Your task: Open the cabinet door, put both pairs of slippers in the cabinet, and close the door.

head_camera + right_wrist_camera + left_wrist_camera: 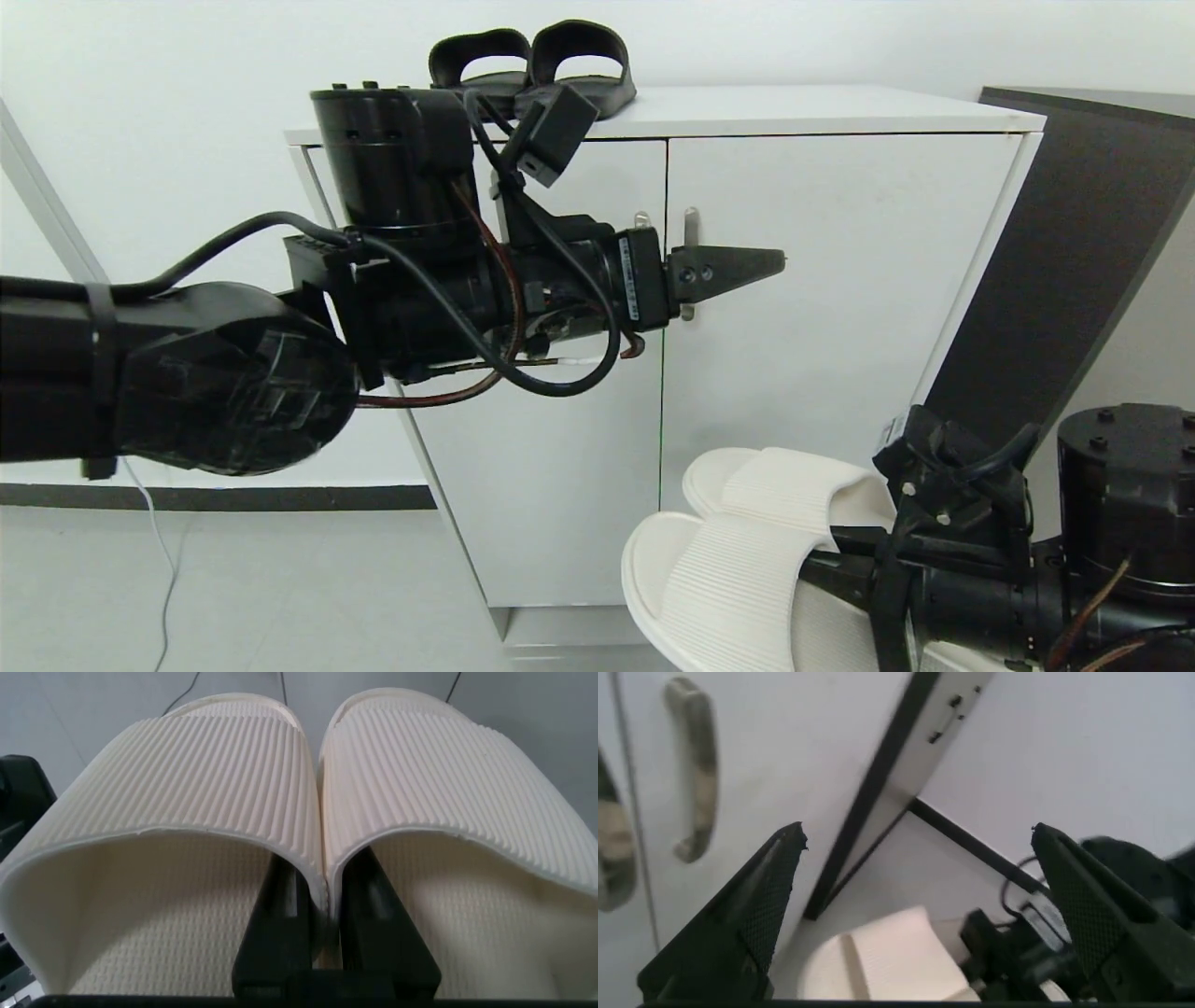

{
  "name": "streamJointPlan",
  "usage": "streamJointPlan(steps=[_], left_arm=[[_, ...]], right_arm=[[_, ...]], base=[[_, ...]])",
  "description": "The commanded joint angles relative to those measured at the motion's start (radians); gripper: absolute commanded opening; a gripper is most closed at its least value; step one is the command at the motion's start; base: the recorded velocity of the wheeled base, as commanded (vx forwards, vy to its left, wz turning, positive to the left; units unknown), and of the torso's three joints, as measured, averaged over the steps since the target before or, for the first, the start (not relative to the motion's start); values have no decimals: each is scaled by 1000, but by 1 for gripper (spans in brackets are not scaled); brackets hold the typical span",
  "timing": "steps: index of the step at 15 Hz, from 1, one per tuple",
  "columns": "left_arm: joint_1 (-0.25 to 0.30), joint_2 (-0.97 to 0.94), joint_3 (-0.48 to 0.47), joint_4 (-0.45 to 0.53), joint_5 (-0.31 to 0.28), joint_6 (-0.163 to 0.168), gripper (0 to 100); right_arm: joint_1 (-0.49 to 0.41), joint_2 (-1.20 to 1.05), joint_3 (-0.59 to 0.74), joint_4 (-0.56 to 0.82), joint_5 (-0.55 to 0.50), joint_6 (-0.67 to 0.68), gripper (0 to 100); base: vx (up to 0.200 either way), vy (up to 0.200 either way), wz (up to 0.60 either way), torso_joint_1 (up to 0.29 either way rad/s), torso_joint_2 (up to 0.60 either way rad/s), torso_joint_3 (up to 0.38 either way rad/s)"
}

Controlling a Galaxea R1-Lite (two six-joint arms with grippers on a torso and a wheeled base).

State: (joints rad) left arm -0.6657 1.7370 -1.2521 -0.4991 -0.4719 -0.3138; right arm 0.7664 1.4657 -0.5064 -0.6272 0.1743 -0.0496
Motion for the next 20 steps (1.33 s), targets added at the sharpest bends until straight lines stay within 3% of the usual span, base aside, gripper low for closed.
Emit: streamJointPlan(steps=[1, 5, 8, 13, 19, 20], left_arm=[[0, 41, -26, 1, 29, 1, 100], [0, 75, -105, 54, 150, 10, 100], [3, 87, -148, 93, 182, 12, 100], [14, 141, -193, 111, 208, 22, 100], [14, 180, -219, 106, 200, 22, 100], [14, 179, -219, 105, 200, 22, 0]], right_arm=[[1, 5, 2, 0, 1, -1, 0], [1, 7, 0, 0, 1, 0, 0], [1, 7, 0, 0, 1, 0, 0], [-4, 18, -1, -2, 1, 0, 0], [-7, 25, 0, -2, 1, 0, 0], [-7, 25, 3, -2, 1, 0, 0]], base=[[0, 0, 0, 0, 0, 0], [0, 0, 0, 0, 0, 0], [0, 0, 0, 0, 0, 0], [0, 0, 0, 0, 0, 0], [0, 0, 0, 0, 0, 0], [0, 0, 0, 0, 0, 0]])
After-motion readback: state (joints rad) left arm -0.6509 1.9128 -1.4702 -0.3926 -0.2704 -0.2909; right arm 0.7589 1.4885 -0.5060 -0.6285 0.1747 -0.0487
